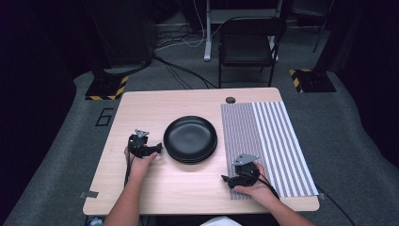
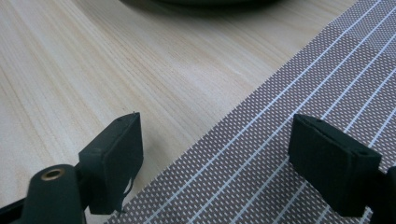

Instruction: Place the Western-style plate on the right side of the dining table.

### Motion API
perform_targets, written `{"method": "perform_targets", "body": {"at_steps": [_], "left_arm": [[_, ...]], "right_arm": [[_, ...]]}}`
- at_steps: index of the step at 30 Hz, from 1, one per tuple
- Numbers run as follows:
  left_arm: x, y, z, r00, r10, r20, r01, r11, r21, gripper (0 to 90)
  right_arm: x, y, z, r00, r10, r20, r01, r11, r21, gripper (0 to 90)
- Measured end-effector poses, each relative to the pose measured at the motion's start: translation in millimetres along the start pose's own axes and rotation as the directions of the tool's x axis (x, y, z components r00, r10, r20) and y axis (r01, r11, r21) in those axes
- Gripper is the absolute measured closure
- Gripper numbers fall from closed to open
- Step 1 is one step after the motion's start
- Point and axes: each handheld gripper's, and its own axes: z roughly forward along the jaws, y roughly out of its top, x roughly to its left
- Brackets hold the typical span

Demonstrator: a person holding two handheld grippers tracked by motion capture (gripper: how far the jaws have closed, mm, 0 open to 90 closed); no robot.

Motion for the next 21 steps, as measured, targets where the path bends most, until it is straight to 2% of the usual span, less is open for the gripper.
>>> {"method": "perform_targets", "body": {"at_steps": [13, 21], "left_arm": [[-0.1, 0.3, 0.2, 1.0, -0.002, -0.006, 0.002, 1.0, -0.001, 15.2], [0.1, 0.3, 0.0, 1.0, -0.004, -0.002, 0.004, 1.0, 0.0, 15.6]], "right_arm": [[-0.5, -0.3, -0.4, 1.0, 0.002, 0.008, -0.002, 1.0, -0.006, 19.6], [-1.3, -0.7, -1.3, 0.9994, 0.027, 0.021, -0.027, 1.0, -0.016, 24.7]]}}
